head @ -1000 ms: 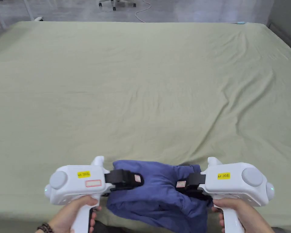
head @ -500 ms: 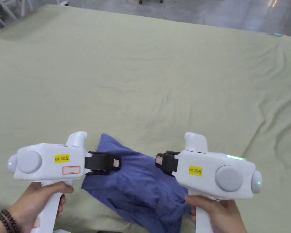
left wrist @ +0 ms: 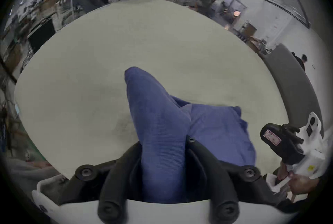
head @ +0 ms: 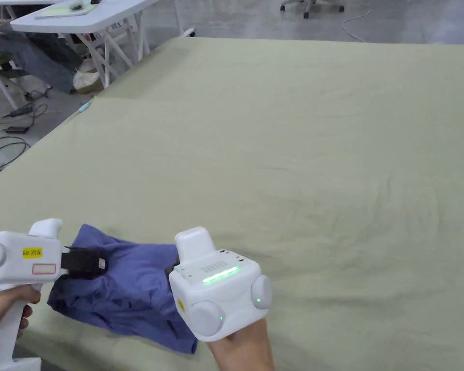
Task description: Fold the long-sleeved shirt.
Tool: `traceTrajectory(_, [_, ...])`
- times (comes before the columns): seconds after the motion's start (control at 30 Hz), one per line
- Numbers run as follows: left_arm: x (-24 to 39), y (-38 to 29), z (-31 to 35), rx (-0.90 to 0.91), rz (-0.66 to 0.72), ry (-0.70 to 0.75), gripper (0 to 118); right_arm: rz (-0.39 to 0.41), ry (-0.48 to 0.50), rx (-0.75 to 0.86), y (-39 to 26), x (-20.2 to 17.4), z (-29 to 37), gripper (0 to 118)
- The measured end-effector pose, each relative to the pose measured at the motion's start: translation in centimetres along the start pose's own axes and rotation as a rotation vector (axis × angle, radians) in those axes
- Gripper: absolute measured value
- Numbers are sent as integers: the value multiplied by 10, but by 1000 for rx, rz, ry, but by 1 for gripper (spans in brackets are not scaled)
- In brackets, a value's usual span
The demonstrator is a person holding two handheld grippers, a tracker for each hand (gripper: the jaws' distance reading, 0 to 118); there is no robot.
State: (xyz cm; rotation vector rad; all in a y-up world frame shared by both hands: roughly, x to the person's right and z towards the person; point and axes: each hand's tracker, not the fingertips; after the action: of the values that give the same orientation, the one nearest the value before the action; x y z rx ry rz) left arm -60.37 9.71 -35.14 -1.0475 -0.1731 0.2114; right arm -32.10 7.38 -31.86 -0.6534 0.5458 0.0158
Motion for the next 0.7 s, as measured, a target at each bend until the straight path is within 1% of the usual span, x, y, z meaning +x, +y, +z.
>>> traceTrajectory(0.03, [5,-3,-1,27,-14,91,41,-9,0,3,-2,2,-2,0])
traceTrajectory(0.07, [7,-5,-1,36,-13,116,53,-5,0,-9,-3,2,-5,0])
traceTrajectory(0.1, [6,-6,2,34,7,103,70,-2,-14,-21,-3,3,-6,0])
traceTrajectory(0.17, [6,-7,14,60,31,88,100,-12,-13,0,-2,10,5,0])
traceTrajectory(0.2, [8,-7,22,98,29,96,110,-15,-12,7,1,14,12,0])
traceTrajectory(0.23, [14,-5,29,125,17,112,112,-24,-16,22,5,19,21,0])
traceTrajectory(0.3, [34,0,44,145,-9,144,112,-38,7,60,17,36,44,0])
traceTrajectory(0.33, [44,3,52,141,-33,142,112,-39,1,62,23,43,53,0])
traceTrajectory(0.37, [63,6,60,164,-78,129,110,-39,-14,74,30,52,64,0])
traceTrajectory(0.4, [87,8,69,207,-128,123,100,-37,-39,102,37,63,80,0])
traceTrajectory(0.43, [111,8,77,256,-177,120,83,-32,-61,136,43,72,95,0])
traceTrajectory(0.47, [138,8,87,343,-231,132,56,-25,-93,175,51,85,118,0])
traceTrajectory(0.5, [162,8,94,400,-262,133,17,-19,-119,207,56,95,136,0])
traceTrajectory(0.53, [195,7,101,459,-292,142,4,-10,-156,250,62,108,161,0])
traceTrajectory(0.63, [279,-2,116,607,-335,28,3,38,-285,361,70,142,236,0])
traceTrajectory(0.7, [338,-16,120,735,-361,-7,2,39,-403,444,67,166,293,0])
